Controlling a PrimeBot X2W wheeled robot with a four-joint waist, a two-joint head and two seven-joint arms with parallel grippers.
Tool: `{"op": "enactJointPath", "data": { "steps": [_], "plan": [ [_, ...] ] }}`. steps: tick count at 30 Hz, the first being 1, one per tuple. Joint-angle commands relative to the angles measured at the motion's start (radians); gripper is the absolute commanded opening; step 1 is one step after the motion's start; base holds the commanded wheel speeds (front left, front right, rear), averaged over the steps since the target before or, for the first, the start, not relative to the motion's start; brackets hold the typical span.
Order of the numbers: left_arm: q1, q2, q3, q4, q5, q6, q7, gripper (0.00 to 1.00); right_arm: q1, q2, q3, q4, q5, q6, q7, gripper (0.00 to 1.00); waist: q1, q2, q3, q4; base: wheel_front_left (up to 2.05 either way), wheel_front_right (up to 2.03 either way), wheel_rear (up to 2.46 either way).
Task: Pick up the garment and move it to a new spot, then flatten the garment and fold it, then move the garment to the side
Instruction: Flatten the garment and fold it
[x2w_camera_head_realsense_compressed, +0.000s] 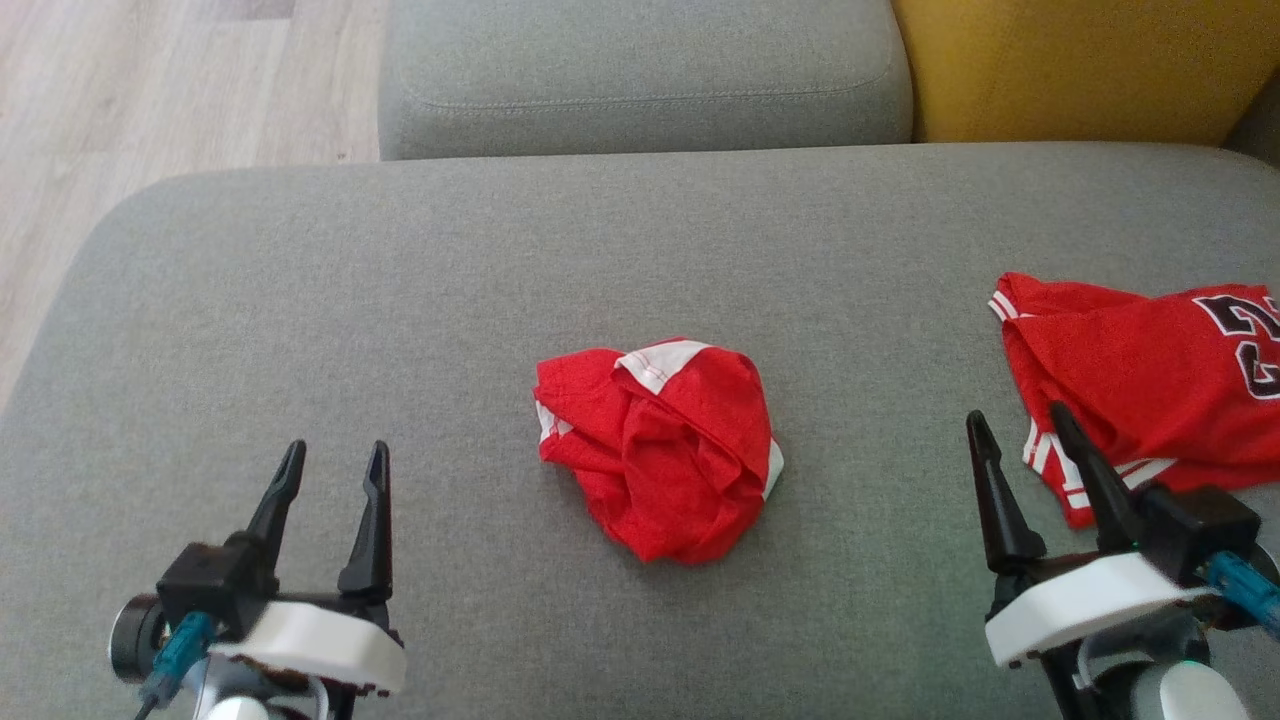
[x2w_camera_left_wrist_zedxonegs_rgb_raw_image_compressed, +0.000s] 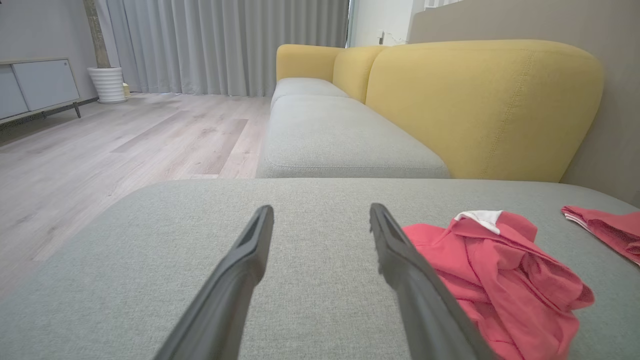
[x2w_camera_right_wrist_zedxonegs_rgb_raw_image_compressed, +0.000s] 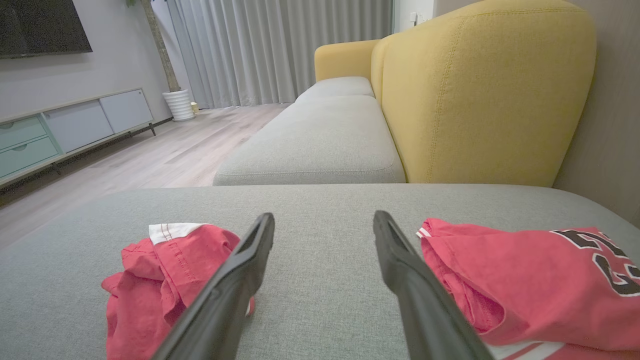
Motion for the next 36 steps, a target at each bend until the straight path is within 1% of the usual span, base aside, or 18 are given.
{"op": "enactJointPath", "data": {
  "steps": [1, 6, 10, 14, 17, 19, 24, 25, 26, 27, 31, 33, 36],
  "plan": [
    [-0.037, 0.024, 0.031, -0.037, -0.006, 0.008, -0.002, 1.0, -0.03, -0.004, 0.021, -0.04, -0.007, -0.001, 0.002, 1.0, 0.0, -0.0001, 0.002, 0.001, 0.0, 0.0, 0.0],
    [-0.043, 0.026, 0.028, -0.04, -0.007, 0.009, -0.001, 1.0, -0.039, -0.004, 0.036, -0.03, -0.012, -0.001, 0.012, 1.0, 0.0, -0.0001, 0.011, 0.005, 0.0, 0.0, 0.0],
    [-0.065, 0.026, 0.028, -0.04, -0.009, 0.007, -0.005, 1.0, -0.089, -0.004, 0.126, 0.015, -0.027, -0.001, 0.034, 1.0, 0.0, -0.0001, 0.038, 0.012, 0.0, 0.0, 0.0],
    [-0.092, 0.021, 0.025, -0.031, -0.009, 0.006, -0.01, 1.0, -0.173, -0.01, 0.272, 0.114, -0.026, -0.001, 0.051, 1.0, 0.0, -0.0001, 0.073, 0.029, 0.0, 0.0, 0.0],
    [-0.111, 0.016, 0.023, -0.023, -0.01, 0.002, -0.016, 1.0, -0.241, -0.019, 0.373, 0.196, -0.014, -0.001, 0.044, 1.0, 0.0, -0.0001, 0.096, 0.043, 0.0, 0.0, 0.0],
    [-0.12, 0.014, 0.024, -0.016, -0.01, 0.001, -0.02, 1.0, -0.283, -0.021, 0.408, 0.25, -0.012, -0.001, 0.036, 1.0, 0.0, -0.0001, 0.108, 0.051, 0.0, 0.0, 0.0],
    [-0.138, 0.007, 0.026, -0.004, -0.012, -0.005, -0.029, 1.0, -0.363, -0.019, 0.433, 0.389, -0.035, -0.001, 0.035, 1.0, 0.0, -0.0001, 0.129, 0.065, 0.0, 0.0, 0.0],
    [-0.141, 0.006, 0.027, -0.002, -0.012, -0.007, -0.031, 1.0, -0.375, -0.018, 0.433, 0.41, -0.035, -0.001, 0.035, 0.53, 0.0, -0.0001, 0.132, 0.066, 0.0, 0.0, 0.0],
    [-0.144, 0.005, 0.027, 0.0, -0.012, -0.008, -0.032, 1.0, -0.386, -0.017, 0.433, 0.426, -0.034, -0.001, 0.029, 0.16, 0.0, -0.0001, 0.135, 0.067, 0.0, 0.0, 0.0],
    [-0.146, 0.003, 0.028, 0.002, -0.012, -0.008, -0.033, 1.0, -0.394, -0.015, 0.43, 0.442, -0.027, -0.001, 0.029, 0.0, 0.0, -0.0001, 0.138, 0.067, 0.0, 0.0, 0.0],
    [-0.151, -0.001, 0.029, 0.005, -0.008, -0.009, -0.036, 1.0, -0.412, -0.01, 0.39, 0.467, 0.004, -0.001, -0.002, 0.0, 0.0, -0.0001, 0.142, 0.065, 0.0, 0.0, 0.0],
    [-0.151, -0.002, 0.031, 0.006, -0.007, -0.01, -0.037, 1.0, -0.408, -0.008, 0.346, 0.467, 0.039, -0.001, -0.016, 0.0, 0.0, -0.0001, 0.143, 0.06, 0.0, 0.0, 0.0],
    [-0.148, -0.002, 0.033, 0.008, -0.006, -0.011, -0.038, 1.0, -0.391, -0.005, 0.253, 0.469, 0.09, -0.001, -0.031, 0.0, 0.0, -0.0001, 0.14, 0.053, 0.0, 0.0, 0.0]
  ]
}}
